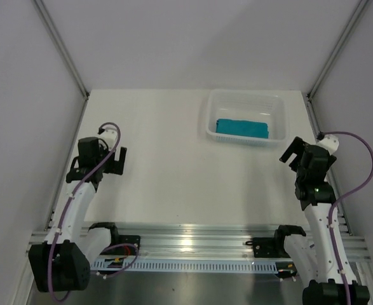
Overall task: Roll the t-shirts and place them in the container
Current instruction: Place the rolled tshirt into the container
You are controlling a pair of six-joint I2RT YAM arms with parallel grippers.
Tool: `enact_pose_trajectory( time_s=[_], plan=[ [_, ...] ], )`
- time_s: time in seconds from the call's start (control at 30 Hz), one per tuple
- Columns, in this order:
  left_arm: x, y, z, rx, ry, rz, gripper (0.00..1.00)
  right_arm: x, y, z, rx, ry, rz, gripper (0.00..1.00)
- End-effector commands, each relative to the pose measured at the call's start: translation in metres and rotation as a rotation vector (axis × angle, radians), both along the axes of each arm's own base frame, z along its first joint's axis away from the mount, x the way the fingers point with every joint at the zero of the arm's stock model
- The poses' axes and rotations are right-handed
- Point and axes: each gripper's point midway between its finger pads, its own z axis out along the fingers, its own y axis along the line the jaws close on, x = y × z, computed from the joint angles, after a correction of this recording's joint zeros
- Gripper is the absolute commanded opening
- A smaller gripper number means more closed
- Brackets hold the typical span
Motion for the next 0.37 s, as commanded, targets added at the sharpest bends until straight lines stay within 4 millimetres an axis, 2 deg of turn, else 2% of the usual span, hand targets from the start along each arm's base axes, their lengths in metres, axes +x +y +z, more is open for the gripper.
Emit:
enact_pose_trajectory(
  time_s=[0.0, 0.07, 0.17, 0.33],
  plan=[
    [-0.0038, 0.0139, 0.0002, 0.020, -0.062, 0.008, 0.99, -0.0057, 0.0080, 0.0132, 0.089, -0.112, -0.022, 0.99],
    [-0.0097, 0.0125, -0.0063, 0.008, -0.052, -0.009, 0.99, -0.0088, 0.0104, 0.0089, 0.105, -0.112, -0.020, 0.99],
    [-0.0096, 0.0159, -0.0034, 0.002, -0.058, 0.004, 0.99, -0.0097, 0.0158, 0.0097, 0.134, -0.122, -0.007, 0.99],
    [-0.0112, 0.0083, -0.0031, -0.037, -0.031, -0.017, 1.00, -0.0118, 0.0165, 0.0052, 0.143, -0.109, -0.014, 1.00]
  ],
)
